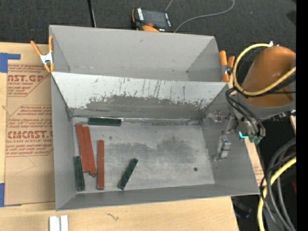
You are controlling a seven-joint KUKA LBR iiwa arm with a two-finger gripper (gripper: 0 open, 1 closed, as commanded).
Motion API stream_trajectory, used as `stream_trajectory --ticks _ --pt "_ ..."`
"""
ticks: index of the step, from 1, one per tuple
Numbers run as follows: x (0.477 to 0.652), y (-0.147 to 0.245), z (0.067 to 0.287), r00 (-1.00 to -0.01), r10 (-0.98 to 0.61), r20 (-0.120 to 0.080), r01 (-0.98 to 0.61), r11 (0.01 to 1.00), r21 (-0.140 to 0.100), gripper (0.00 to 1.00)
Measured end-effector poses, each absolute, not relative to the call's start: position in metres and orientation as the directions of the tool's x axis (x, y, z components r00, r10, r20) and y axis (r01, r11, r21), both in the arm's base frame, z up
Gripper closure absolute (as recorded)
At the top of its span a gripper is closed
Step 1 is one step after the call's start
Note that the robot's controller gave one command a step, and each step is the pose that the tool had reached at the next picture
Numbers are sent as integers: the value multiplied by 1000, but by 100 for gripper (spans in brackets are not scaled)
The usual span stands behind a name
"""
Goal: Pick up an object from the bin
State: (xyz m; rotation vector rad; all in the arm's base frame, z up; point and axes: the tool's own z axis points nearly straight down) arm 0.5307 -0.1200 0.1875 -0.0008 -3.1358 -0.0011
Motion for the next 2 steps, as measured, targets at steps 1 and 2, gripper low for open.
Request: stream_trajectory --ticks 1,2 --pt "481 -150 107 -1000 6 10 6 1000 2 0" --pt "485 -143 71 -934 -356 -13 -356 934 -5 0"
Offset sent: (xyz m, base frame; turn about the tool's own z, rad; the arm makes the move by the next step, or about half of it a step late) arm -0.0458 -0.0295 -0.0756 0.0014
